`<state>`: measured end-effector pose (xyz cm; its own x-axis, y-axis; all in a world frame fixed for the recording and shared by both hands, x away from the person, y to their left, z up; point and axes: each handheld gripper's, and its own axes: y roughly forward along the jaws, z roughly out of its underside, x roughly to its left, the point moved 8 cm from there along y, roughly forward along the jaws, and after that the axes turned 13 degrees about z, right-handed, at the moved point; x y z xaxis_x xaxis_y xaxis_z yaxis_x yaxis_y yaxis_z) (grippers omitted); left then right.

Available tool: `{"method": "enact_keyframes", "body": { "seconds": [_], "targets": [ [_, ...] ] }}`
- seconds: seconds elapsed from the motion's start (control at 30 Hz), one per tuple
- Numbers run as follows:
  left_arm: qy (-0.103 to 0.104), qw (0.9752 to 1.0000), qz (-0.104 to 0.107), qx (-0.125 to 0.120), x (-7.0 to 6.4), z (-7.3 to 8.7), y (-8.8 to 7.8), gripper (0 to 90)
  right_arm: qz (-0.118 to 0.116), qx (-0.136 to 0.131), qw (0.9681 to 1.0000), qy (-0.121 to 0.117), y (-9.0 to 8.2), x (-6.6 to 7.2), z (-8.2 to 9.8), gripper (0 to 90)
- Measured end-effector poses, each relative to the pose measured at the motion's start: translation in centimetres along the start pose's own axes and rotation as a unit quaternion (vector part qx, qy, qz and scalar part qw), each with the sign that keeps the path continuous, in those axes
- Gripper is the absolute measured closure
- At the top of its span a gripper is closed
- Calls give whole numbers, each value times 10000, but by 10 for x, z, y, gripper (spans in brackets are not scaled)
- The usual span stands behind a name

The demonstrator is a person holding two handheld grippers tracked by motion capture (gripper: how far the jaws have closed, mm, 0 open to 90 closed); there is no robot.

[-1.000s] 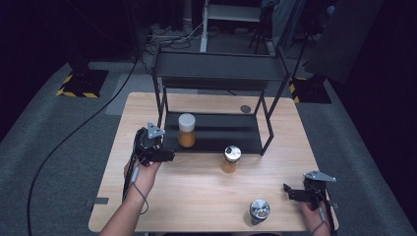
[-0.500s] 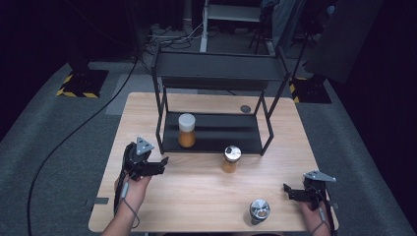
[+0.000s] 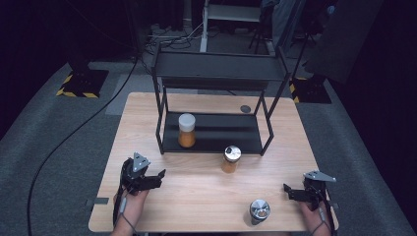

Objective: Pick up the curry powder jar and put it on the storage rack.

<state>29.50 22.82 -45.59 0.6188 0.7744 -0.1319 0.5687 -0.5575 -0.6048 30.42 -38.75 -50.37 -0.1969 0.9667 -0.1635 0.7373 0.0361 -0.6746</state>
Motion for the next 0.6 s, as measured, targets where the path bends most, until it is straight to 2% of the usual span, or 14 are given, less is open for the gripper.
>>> {"method": "enact_keyframes", "body": {
  "seconds": [0.2,0.4,0.6],
  "targets": [
    [14,10000,60,67,-1,8,5,164,5,4,10000,10,0,0,0,0],
    [50,9993,204,294,2,17,13,158,8,3,10000,5,0,1,-1,0],
    [113,9988,274,391,1,25,18,160,8,3,10000,6,0,1,-1,0]
  ]
}}
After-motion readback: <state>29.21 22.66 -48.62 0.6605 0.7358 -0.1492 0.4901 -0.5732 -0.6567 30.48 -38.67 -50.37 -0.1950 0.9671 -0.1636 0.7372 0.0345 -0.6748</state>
